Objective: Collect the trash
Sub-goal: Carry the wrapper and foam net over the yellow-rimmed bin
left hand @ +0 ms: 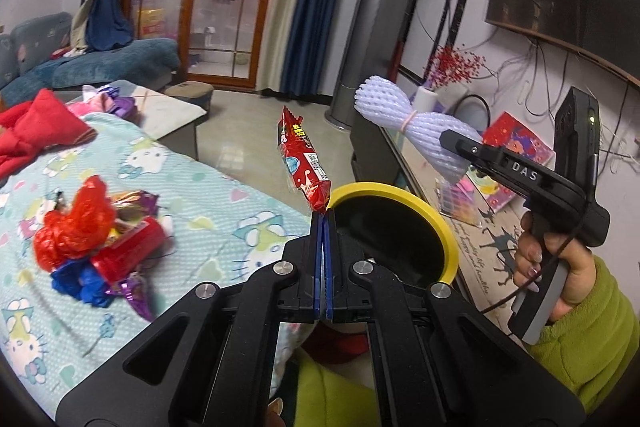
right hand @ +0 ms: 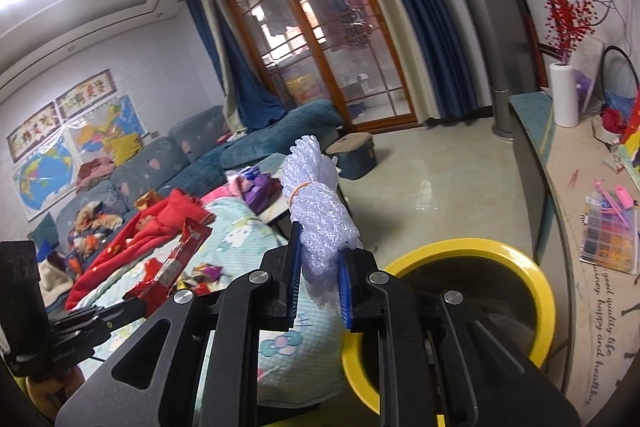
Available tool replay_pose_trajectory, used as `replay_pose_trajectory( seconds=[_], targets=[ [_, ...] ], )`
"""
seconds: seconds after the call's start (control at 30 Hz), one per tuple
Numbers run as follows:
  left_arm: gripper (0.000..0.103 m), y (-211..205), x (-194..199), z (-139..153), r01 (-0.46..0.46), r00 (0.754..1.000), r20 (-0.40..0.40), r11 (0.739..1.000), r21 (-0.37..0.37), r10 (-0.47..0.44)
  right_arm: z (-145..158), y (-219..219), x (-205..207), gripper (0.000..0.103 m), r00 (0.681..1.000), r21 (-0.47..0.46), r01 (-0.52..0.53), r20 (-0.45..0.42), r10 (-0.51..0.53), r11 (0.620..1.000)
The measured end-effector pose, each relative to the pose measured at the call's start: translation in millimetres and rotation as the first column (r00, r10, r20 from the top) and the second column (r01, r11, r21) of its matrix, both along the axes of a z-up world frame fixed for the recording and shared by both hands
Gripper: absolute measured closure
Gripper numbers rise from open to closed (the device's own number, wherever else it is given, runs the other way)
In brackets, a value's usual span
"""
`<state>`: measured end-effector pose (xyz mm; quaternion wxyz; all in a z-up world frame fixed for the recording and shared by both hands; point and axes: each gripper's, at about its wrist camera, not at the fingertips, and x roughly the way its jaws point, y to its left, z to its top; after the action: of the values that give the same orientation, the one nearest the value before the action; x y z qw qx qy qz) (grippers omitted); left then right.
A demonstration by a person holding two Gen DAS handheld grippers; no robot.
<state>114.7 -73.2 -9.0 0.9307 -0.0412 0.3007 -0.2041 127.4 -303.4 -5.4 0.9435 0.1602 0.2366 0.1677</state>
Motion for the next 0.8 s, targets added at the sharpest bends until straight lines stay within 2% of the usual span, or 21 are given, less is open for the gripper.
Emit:
replay_pose_trajectory(
  seconds=[0.47,0.8],
  targets=[
    [0.103,-47,20,-20,0.137,0.99,-0.03,0.99,-0.019,-0.138,-25,-36,7,0.087,0.987,-0.038,0.139,-0.082,-0.141,0.99],
    [0.103,-79,33,-42,0.193,0.977,-0.084,0.981,-0.017,-0.194,-52,-63,20,0.087,0.955,-0.071,0.222,-0.184,-0.231,0.973]
  ],
)
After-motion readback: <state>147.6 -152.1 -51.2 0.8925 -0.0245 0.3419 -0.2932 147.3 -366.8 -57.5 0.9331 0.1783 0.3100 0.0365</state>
